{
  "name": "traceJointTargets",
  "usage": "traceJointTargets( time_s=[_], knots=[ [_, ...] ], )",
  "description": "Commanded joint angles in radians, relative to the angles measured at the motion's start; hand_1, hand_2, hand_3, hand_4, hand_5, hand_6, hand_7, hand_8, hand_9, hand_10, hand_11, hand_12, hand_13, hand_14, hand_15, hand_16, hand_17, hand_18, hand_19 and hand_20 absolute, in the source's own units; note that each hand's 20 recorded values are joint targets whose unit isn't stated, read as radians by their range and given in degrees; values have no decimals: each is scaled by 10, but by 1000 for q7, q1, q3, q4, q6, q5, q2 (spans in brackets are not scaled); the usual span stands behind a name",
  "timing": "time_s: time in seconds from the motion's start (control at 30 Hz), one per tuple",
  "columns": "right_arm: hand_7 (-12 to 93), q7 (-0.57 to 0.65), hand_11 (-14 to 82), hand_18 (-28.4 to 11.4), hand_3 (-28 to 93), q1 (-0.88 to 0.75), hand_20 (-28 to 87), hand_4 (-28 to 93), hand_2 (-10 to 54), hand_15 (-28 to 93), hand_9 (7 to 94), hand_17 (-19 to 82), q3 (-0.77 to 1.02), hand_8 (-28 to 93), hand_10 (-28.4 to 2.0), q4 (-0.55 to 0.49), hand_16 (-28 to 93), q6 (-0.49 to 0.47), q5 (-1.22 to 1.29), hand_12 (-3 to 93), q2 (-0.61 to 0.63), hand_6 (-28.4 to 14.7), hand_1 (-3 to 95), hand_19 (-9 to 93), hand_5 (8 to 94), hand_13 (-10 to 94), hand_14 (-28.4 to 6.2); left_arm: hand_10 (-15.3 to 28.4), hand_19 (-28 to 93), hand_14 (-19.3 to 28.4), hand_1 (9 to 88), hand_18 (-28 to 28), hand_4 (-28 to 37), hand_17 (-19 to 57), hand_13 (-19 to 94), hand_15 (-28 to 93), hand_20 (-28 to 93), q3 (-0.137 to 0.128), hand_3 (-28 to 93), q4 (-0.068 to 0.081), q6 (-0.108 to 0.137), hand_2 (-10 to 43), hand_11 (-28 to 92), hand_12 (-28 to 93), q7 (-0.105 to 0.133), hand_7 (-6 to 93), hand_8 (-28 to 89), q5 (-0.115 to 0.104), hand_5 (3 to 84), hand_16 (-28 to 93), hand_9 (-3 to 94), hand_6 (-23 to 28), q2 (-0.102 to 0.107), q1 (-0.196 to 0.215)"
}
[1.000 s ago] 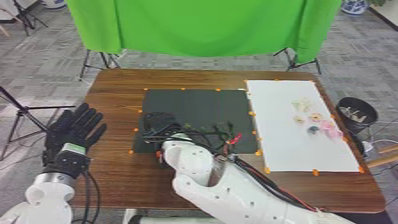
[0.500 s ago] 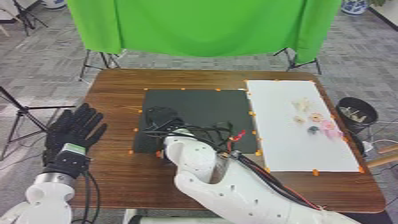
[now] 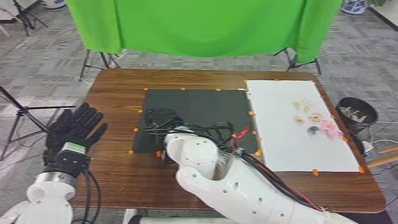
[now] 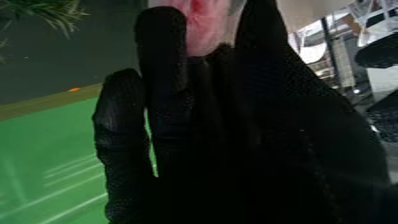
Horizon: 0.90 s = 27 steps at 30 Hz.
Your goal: Arrange flowers
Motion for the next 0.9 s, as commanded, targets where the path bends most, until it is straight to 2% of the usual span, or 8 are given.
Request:
traceJointTargets(
  time_s=[0.03, 0.27, 0.5, 0.57, 0.7, 0.77, 0.83, 0.9],
  knots=[
    [159, -11, 97, -228, 719, -4, 305, -283, -95, 375, 535, 370, 4, -121, -145, -22, 360, -9, -4, 115, -5, -38, 538, 838, 545, 713, -66, 155, 432, 145, 372, 147, -276, -64, 292, 403, 84, -2, 695, -5, 0, 104, 250, 110, 2, 204, -107, -10, 440, -96, 394, 92, -2, 8],
    [154, 15, 89, -229, 754, -32, 282, -283, -95, 396, 470, 371, 66, -121, -158, -78, 334, -18, 39, 103, 19, -46, 504, 840, 515, 697, -76, 155, 431, 146, 367, 147, -279, -64, 290, 403, 84, -10, 699, -2, -12, 106, 251, 110, -8, 203, -106, 3, 437, -97, 393, 92, -24, 14],
    [144, 52, 97, -233, 803, -92, 254, -283, -95, 473, 421, 360, 229, -116, -175, -246, 248, 68, 87, 93, 185, -56, 455, 842, 468, 672, -107, 157, 431, 147, 350, 147, -282, -65, 287, 399, 84, -30, 697, 1, -50, 118, 240, 105, 11, 198, -107, 33, 437, -100, 388, 93, -37, 39],
    [140, 78, 101, -233, 808, -113, 252, -283, -95, 487, 425, 358, 280, -116, -174, -291, 223, 90, 94, 92, 250, -59, 448, 844, 471, 669, -113, 157, 429, 146, 325, 147, -282, -66, 285, 391, 84, -42, 692, -2, -62, 136, 230, 102, 18, 191, -108, 29, 438, -101, 387, 92, -35, 49],
    [135, 136, 101, -236, 793, -197, 256, -283, -95, 497, 441, 354, 392, -112, -174, -367, 209, 114, 76, 95, 375, -61, 443, 846, 480, 667, -116, 155, 422, 149, 260, 148, -283, -68, 281, 373, 83, -81, 618, -14, -58, 208, 213, 97, 47, 171, -102, 6, 443, -94, 387, 94, -32, 95],
    [133, 163, 101, -236, 792, -259, 258, -283, -95, 500, 444, 353, 463, -111, -172, -404, 206, 110, 69, 97, 433, -61, 442, 847, 482, 665, -117, 157, 420, 151, 285, 148, -283, -69, 280, 367, 84, -94, 543, -22, -58, 223, 205, 98, 76, 159, -97, -12, 445, -92, 387, 96, -23, 117],
    [131, 200, 99, -238, 787, -337, 260, -283, -95, 505, 445, 349, 536, -110, -174, -432, 205, 103, 66, 97, 478, -62, 440, 848, 483, 662, -120, 159, 417, 152, 316, 148, -283, -70, 279, 361, 85, -108, 470, -31, -46, 231, 199, 99, 88, 151, -91, -22, 445, -87, 387, 96, -27, 141],
    [126, 218, 96, -239, 783, -377, 262, -283, -95, 508, 445, 348, 593, -109, -175, -447, 203, 81, 65, 98, 519, -64, 438, 849, 483, 660, -122, 159, 416, 152, 331, 148, -283, -70, 280, 358, 86, -113, 434, -37, -45, 234, 197, 101, 125, 148, -89, -37, 446, -86, 387, 96, -31, 156]
  ],
)
